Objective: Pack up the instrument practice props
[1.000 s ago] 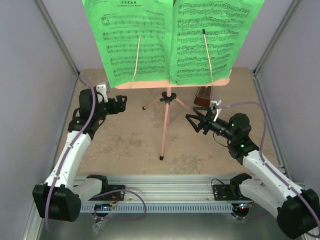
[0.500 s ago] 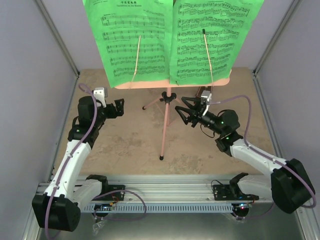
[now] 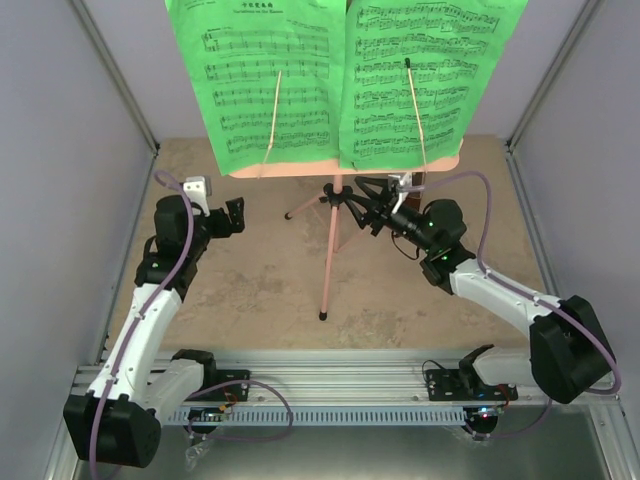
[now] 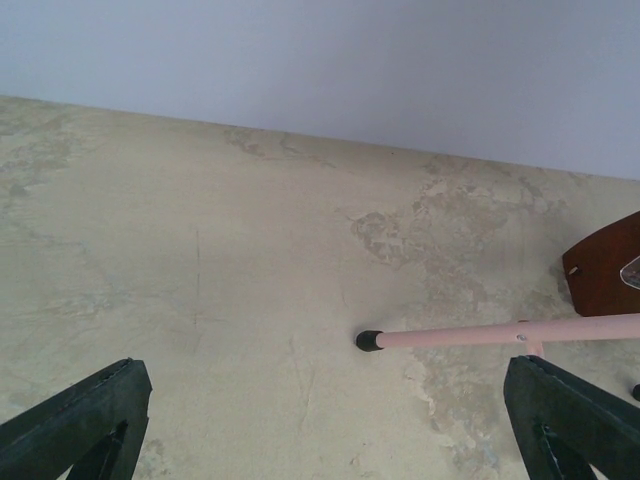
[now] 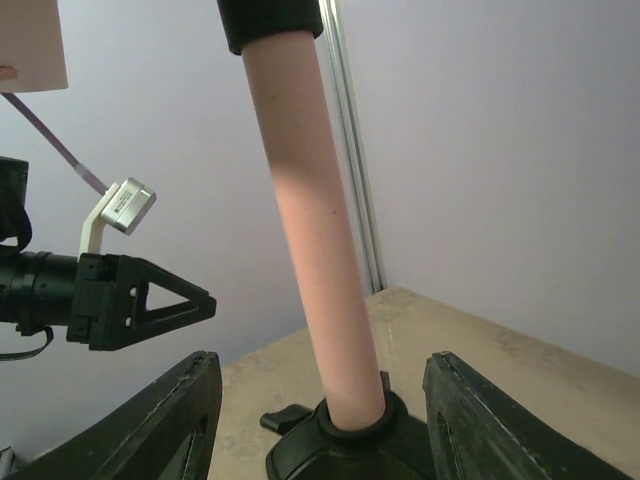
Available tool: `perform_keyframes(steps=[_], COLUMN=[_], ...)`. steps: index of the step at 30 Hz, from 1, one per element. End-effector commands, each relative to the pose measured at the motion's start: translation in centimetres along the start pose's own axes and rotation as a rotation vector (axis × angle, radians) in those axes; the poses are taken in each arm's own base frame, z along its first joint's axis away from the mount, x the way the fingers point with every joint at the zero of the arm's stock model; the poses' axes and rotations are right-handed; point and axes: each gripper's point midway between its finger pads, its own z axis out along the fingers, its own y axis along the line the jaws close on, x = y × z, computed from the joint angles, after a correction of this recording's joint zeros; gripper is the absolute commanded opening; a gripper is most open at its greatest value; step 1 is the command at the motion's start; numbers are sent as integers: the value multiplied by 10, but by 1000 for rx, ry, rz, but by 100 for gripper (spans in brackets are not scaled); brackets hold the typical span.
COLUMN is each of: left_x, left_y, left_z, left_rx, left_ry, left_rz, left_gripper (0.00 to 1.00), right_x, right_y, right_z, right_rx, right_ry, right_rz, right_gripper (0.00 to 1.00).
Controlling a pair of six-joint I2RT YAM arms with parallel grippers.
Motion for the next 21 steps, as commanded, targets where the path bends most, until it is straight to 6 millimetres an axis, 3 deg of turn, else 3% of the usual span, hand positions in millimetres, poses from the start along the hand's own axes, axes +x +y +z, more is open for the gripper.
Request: perform_keyframes(steps=[1, 8, 15, 17, 21], left_x=[-2, -8, -4, -6, -12], left_y=[5, 7, 12, 15, 21], left_z=[-4, -5, -1, -4, -9], left_rx=[-23, -39, -66, -84, -88], left_ry=[-25, -38, -13, -24, -49], left_rz=[11, 17, 19, 22, 3], left_gripper=[99, 99, 99, 99, 99], right_x=[-10, -10, 0, 4, 1], right_y=[0, 6, -1, -6, -17], right_z=[10, 31, 43, 49, 48], right_rx=[-12, -90, -80, -70, 2], right_ry=[-16, 45, 90, 138, 159], right_rz=[-43, -64, -76, -91, -152], right_gripper=[57, 58, 52, 47, 21])
